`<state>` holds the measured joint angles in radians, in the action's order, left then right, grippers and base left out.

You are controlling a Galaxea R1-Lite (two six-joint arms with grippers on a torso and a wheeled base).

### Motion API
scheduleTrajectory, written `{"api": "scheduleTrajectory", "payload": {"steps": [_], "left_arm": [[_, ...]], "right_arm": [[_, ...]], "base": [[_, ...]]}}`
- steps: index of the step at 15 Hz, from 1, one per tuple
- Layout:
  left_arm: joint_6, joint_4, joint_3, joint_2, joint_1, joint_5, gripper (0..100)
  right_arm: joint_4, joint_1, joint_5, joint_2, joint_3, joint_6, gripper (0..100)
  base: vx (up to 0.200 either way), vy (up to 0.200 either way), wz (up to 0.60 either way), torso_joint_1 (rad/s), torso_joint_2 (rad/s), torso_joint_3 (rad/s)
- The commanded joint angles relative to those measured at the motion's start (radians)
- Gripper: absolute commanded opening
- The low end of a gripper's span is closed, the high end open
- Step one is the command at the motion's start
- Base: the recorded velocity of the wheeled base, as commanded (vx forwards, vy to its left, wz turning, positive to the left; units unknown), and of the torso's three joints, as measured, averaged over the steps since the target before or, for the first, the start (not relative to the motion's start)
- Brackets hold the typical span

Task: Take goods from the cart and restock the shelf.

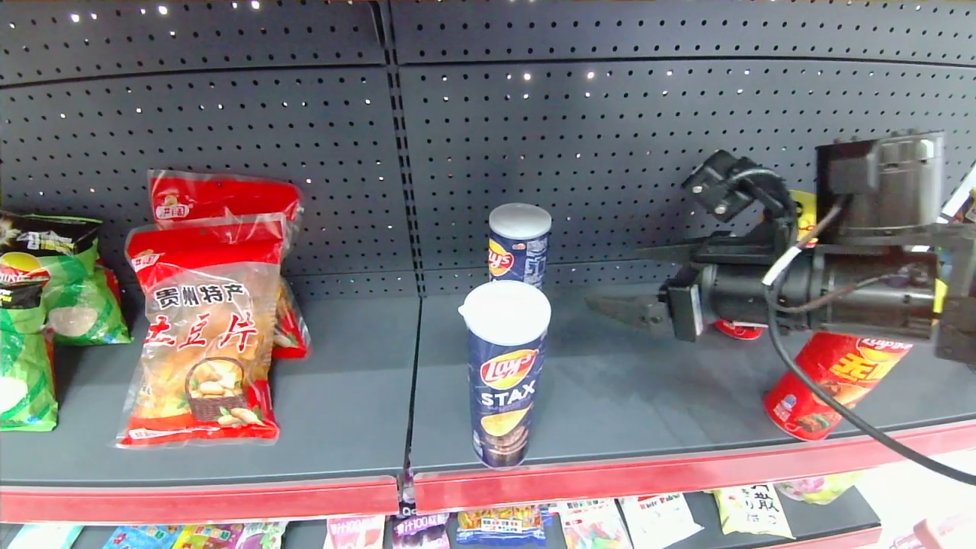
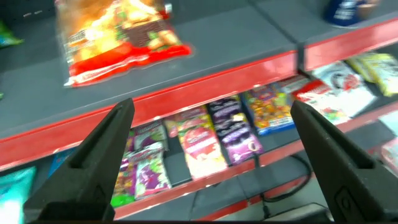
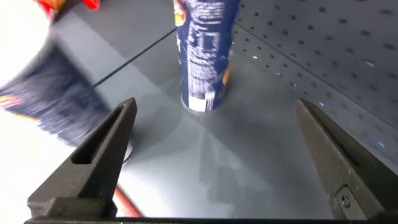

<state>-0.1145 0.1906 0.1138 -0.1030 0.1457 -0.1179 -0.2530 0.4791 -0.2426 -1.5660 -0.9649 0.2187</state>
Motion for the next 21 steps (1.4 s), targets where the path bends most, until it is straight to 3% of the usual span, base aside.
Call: {"api": "scheduleTrajectory", "payload": {"steps": [1, 4, 7, 8, 11, 15, 18, 20, 21], "left_arm": [[-0.001, 0.0, -0.002, 0.0, 0.0, -0.006, 100], [0.019, -0.002, -0.003, -0.001, 0.021, -0.022, 100], [0.032, -0.002, -0.005, 0.0, 0.021, -0.022, 100], [0.032, -0.002, -0.005, 0.0, 0.021, -0.022, 100], [0.032, -0.002, -0.005, -0.004, 0.021, -0.02, 100], [0.045, -0.002, -0.005, -0.003, 0.021, -0.022, 100], [0.045, -0.002, -0.005, -0.006, 0.021, -0.014, 100], [0.045, -0.002, -0.005, -0.003, 0.018, 0.02, 100], [0.045, -0.002, -0.005, -0.001, 0.018, 0.023, 100]], "right_arm": [[0.0, 0.056, 0.111, 0.284, 0.156, -0.042, 100], [0.003, 0.105, 0.204, 0.546, 0.296, -0.052, 100], [0.008, 0.102, 0.371, 0.741, 0.394, -0.019, 100], [0.032, 0.093, 0.545, 0.853, 0.44, 0.005, 100], [0.052, 0.078, 0.666, 1.046, 0.577, 0.008, 100], [0.123, -0.045, 0.681, 1.342, 0.741, 0.048, 100], [0.288, -0.223, 0.683, 1.328, 0.735, -0.087, 100], [0.322, -0.35, 0.674, 1.334, 0.764, -0.096, 100], [0.325, -0.363, 0.672, 1.344, 0.795, -0.107, 100]], "base": [[0.0, 0.0, 0.0, 0.0, 0.0, 0.0], [0.0, 0.0, 0.0, 0.0, 0.0, 0.0], [0.0, 0.0, 0.0, 0.0, 0.0, 0.0], [0.0, 0.0, 0.0, 0.0, 0.0, 0.0], [0.0, 0.0, 0.0, 0.0, 0.0, 0.0], [0.0, 0.0, 0.0, 0.0, 0.0, 0.0], [0.0, 0.0, 0.0, 0.0, 0.0, 0.0], [0.0, 0.0, 0.0, 0.0, 0.0, 0.0], [0.0, 0.0, 0.0, 0.0, 0.0, 0.0]]}}
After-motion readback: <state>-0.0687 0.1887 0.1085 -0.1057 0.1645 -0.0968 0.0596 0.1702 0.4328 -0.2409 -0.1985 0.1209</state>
